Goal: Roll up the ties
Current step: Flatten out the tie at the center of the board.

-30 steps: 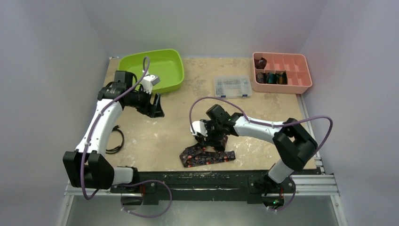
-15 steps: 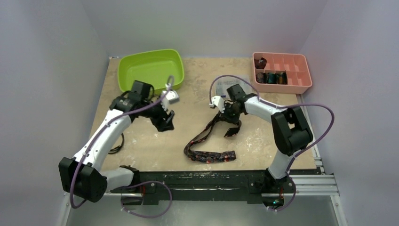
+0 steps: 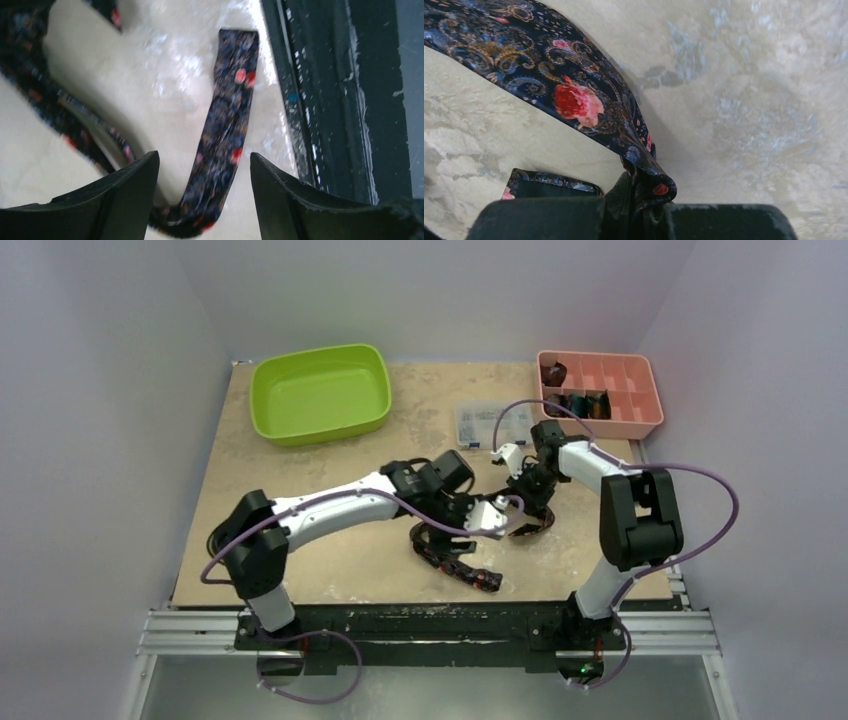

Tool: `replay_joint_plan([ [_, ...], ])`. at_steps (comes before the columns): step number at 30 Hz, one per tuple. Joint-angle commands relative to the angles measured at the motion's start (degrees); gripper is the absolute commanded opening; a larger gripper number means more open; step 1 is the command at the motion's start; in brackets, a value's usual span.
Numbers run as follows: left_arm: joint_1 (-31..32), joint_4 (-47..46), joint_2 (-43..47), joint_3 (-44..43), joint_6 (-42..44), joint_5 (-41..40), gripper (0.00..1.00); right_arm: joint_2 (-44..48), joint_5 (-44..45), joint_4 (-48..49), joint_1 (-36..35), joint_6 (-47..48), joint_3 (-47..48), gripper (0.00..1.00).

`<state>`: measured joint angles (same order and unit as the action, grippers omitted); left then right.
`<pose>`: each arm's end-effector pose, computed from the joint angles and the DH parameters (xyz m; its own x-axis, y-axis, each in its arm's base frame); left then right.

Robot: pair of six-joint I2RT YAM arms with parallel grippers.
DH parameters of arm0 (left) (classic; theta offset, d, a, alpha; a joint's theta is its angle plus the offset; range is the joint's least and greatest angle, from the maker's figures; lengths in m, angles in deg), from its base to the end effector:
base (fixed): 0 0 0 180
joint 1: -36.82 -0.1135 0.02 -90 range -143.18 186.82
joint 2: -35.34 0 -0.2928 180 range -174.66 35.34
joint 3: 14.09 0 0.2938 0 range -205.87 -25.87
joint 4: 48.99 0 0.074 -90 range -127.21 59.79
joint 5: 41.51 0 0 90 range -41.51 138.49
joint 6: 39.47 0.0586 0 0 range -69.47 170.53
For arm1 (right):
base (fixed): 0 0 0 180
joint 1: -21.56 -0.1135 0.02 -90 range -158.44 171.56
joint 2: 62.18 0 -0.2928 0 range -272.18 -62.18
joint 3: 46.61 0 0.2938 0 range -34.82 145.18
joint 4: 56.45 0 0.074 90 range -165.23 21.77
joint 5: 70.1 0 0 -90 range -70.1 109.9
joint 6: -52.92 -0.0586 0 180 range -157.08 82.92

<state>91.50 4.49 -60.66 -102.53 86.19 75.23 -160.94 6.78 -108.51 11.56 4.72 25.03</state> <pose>0.2115 -0.3441 0.2555 0.0872 0.7774 -0.6229 0.9893 -0.1411 -0.0376 0.3431 0.0740 0.1402 -0.5804 -0.7615 -0.2886 -0.8021 0.5958 0.0411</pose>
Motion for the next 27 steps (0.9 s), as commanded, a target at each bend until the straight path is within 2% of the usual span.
replay_joint_plan([
  [1, 7.8, -7.2, -4.4, -2.8, 0.7, -0.1, 0.66, -4.1, 1.7, -7.9, 5.1, 0.4, -2.8, 0.00],
  [6, 13.9, -8.6, -13.1, -9.1, -4.1, 0.0, 0.65, -4.1, 1.5, -9.1, 7.8, 3.4, -4.8, 0.00],
  [11, 17.5, -7.6, -20.1, -12.9, -7.3, -4.0, 0.65, -4.5, 0.9, -9.4, 8.4, 4.5, -4.3, 0.00],
  [15, 17.3, -6.3, -20.7, -9.5, -6.5, -9.8, 0.53, -5.4, 1.2, -10.2, 9.7, 5.9, -3.3, 0.00],
  [18, 15.8, -3.6, -17.1, -4.4, -2.3, -12.5, 0.31, -5.7, 1.6, -10.8, 9.8, 7.3, -2.8, 0.00],
  [19, 13.9, -2.7, -14.5, -2.8, -1.6, -12.9, 0.18, -5.8, 1.8, -11.1, 9.8, 7.8, -2.7, 0.00],
  [21, 10.1, 0.6, -10.3, -0.6, 0.2, -12.8, 0.00, -5.8, 2.3, -11.6, 9.8, 8.5, -2.4, 0.00],
  [24, 3.2, 7.7, -1.1, 3.1, 7.3, -10.9, 0.00, -5.4, 2.5, -14.2, 9.8, 9.8, -1.6, 0.00],
  [27, -6.2, 16.9, 11.4, 9.9, 22.1, -6.4, 0.00, -4.4, 2.9, -17.5, 9.8, 10.3, -1.7, 0.00],
])
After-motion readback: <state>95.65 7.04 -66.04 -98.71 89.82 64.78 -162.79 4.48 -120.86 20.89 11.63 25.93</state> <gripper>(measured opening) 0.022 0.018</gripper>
